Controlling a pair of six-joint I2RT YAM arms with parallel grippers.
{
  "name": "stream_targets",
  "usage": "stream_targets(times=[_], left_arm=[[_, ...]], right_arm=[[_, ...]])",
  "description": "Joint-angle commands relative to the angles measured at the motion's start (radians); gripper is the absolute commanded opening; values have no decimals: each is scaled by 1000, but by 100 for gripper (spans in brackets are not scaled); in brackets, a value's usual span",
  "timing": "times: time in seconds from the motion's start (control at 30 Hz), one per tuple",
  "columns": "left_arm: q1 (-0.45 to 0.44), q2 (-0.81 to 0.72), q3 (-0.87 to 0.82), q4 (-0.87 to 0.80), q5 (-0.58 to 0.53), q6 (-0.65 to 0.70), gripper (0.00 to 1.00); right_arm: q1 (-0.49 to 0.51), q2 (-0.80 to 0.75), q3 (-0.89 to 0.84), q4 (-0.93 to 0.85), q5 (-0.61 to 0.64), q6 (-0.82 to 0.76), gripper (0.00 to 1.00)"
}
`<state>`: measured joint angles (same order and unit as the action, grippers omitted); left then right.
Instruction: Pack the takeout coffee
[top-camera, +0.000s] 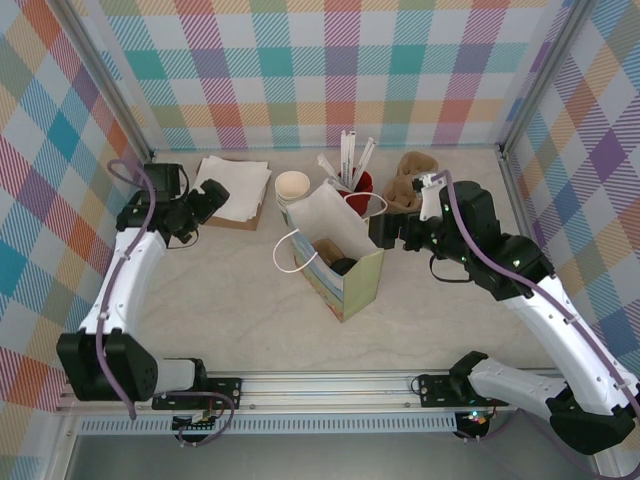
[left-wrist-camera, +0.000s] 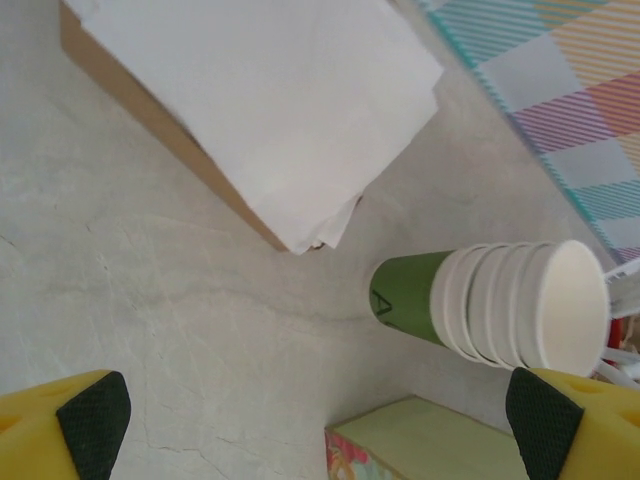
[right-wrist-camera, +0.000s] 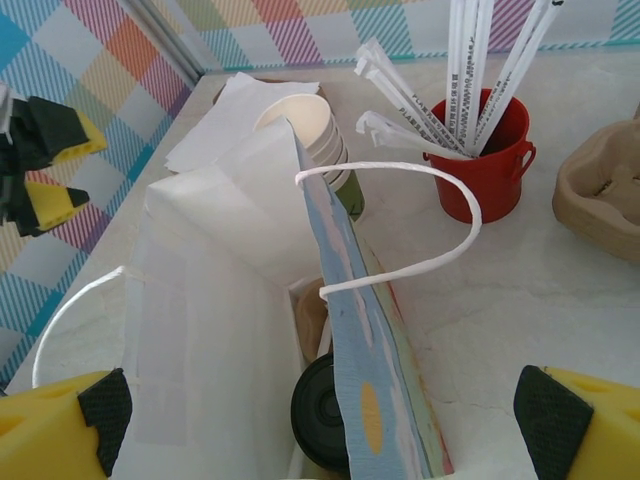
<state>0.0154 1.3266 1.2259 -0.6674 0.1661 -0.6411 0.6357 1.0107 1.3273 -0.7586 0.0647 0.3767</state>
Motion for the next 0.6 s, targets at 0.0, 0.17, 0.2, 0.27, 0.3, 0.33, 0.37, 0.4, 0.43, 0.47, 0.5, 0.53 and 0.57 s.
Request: stream_targets(times=[0.0,0.17,0.2,0.27,0.3,0.33,0.37,0.4,0.43,0.47,0.5,0.53,0.57], left_arm=[[31,60,-41,79,107,-59,96],[56,150,-58,148,151,-96,93],[61,167,-60,161,158,-107,92],[67,198,-60,180,172,-122,91],[69,214,-62,194,178,-129,91],[69,231,-60,203,182,-137,91],[69,245,-60,212,184,-146,91],[70,262,-61,228,193,-155,90],[70,281,-60,240,201,-166,90],[70,301,-60,255,209,-180,90],[70,319,-62,272,218,-192,90],[70,338,-62,289,228,-206,89],[70,358,-63,309,239,-221,88]], right_arm=[[5,-4,-11,2,11,-9,100],[6,-1,-10,1,13,-7,100],[6,-3,-10,-1,14,-8,100],[5,-6,-8,-2,18,-9,100],[6,-8,-8,-5,22,-10,100],[6,-10,-8,-5,25,-10,100],[5,-12,-9,-7,27,-12,100],[5,-14,-9,-8,30,-12,100],[6,-15,-9,-12,32,-13,100],[5,-17,-11,-12,35,-13,100],[6,-18,-11,-14,36,-13,100],[5,-20,-13,-16,38,-13,100],[6,-21,-13,-17,40,-12,100]])
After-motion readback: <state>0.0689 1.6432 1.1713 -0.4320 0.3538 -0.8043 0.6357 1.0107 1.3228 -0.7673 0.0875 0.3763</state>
